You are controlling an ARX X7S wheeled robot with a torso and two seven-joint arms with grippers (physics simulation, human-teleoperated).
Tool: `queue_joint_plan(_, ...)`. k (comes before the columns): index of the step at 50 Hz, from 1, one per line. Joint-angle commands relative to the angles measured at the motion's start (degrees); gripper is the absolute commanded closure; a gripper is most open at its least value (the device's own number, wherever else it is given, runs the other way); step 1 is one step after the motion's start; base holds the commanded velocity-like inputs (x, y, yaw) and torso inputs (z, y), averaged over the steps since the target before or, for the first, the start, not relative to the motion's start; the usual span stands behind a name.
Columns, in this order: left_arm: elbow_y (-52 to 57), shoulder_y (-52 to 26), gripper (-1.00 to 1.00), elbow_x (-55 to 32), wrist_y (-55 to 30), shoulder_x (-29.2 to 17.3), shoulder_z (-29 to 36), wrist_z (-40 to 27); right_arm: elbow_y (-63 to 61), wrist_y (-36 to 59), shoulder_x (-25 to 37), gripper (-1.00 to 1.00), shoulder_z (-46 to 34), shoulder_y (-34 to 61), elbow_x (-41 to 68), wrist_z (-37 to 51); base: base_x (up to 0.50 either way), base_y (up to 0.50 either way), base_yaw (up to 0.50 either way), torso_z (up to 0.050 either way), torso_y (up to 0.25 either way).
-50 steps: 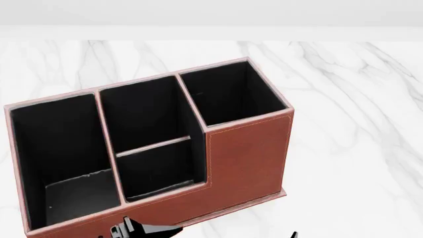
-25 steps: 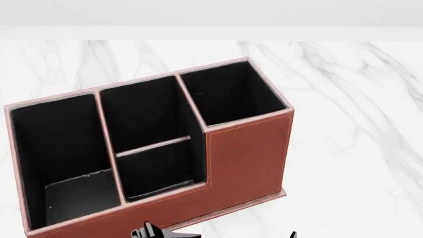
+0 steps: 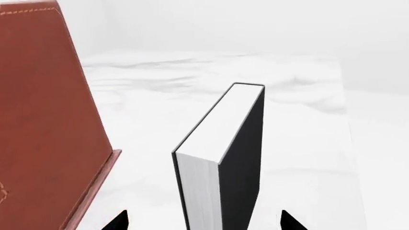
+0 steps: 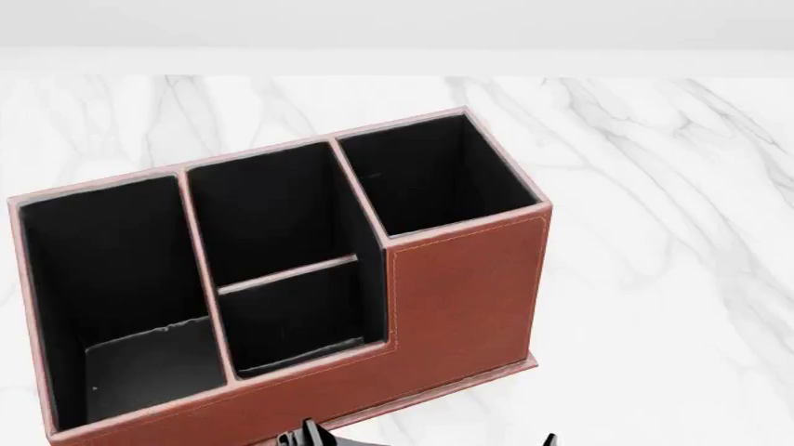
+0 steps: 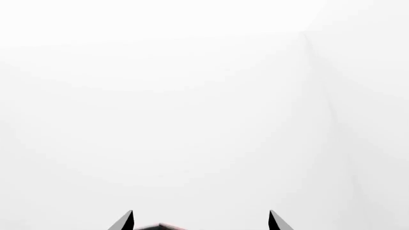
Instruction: Pick up the book and place it in the back compartment of the caddy.
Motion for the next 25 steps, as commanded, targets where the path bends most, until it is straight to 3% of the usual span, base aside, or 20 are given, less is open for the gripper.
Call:
queue_joint_plan(1, -1.3, -0.8, -1.00, 0.4, -0.1, 1.0, 0.5, 0.1, 0.1, -0.1, 0.1, -1.00, -0.2, 0.0, 0.0, 0.2, 0.00, 0.00, 0.00, 0.000, 0.000)
queue_joint_plan(25, -10.5, -3.5, -1.00, 0.1, 4.0, 5.1, 0.1, 2.3, 0.1, -0.2, 0.4, -1.00, -0.8, 0.0, -0.1, 0.4, 0.00, 0.00, 0.00, 0.000, 0.000)
